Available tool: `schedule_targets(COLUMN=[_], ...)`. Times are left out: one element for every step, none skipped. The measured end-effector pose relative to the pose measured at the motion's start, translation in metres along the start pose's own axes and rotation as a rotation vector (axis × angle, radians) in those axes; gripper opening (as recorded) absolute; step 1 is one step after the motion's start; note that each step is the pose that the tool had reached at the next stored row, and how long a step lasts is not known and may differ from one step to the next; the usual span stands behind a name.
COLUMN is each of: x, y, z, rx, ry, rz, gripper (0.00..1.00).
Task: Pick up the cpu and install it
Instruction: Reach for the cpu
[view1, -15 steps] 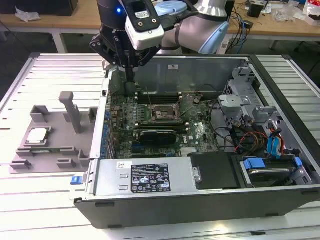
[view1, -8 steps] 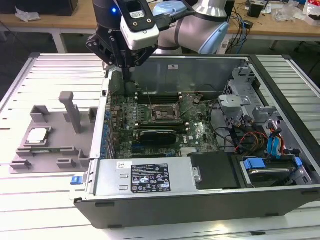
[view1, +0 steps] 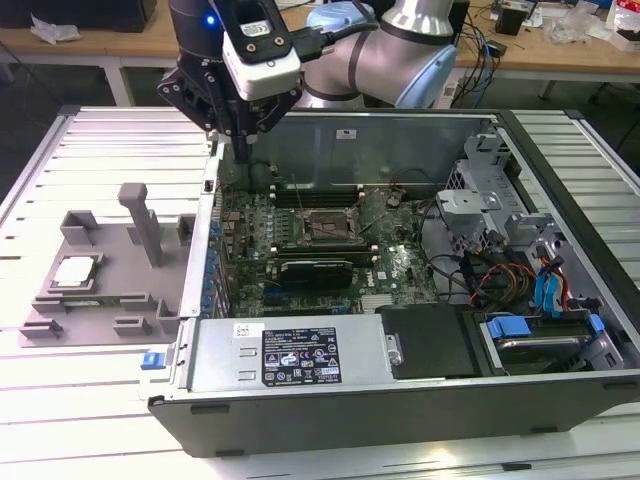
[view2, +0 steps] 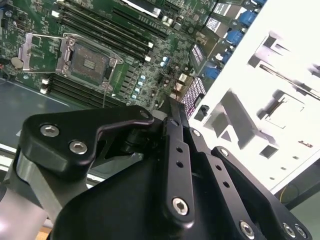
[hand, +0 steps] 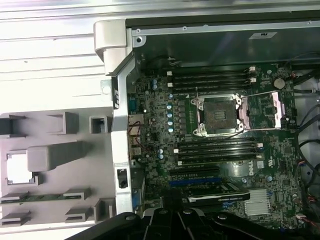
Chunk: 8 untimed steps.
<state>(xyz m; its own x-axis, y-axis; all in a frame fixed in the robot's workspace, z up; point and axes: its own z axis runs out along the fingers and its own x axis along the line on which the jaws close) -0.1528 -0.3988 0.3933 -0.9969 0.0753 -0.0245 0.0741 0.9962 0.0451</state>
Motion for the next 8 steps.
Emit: schedule_targets(x=[0.0014,0.0025,0.0032,0.0043,0.0056,0.0065,0.0084,0.0113], y=[-0.0001,-0.0002,-0.0002,-0.0003,-0.0004,-0.0005,-0.0006,-0.0008], z=[0.0000,0.0000,-0.0001,-0.0001,-0.0002,-0.0002,-0.0002,-0.0003], rx=[0.0000,-0.0001,-0.0001,-0.0001,0.0000,0.0000,-0.0001,-0.0002], ry=[-0.0002,-0.0003,-0.0004,-0.0005,-0.0007,-0.0007,-0.0011,-0.0016], rz=[0.000,0.000,0.000,0.000,0.000,0.000,0.000,0.000], gripper=[0.11,0.11,0.11,0.11,0.11,0.11,0.11,0.11])
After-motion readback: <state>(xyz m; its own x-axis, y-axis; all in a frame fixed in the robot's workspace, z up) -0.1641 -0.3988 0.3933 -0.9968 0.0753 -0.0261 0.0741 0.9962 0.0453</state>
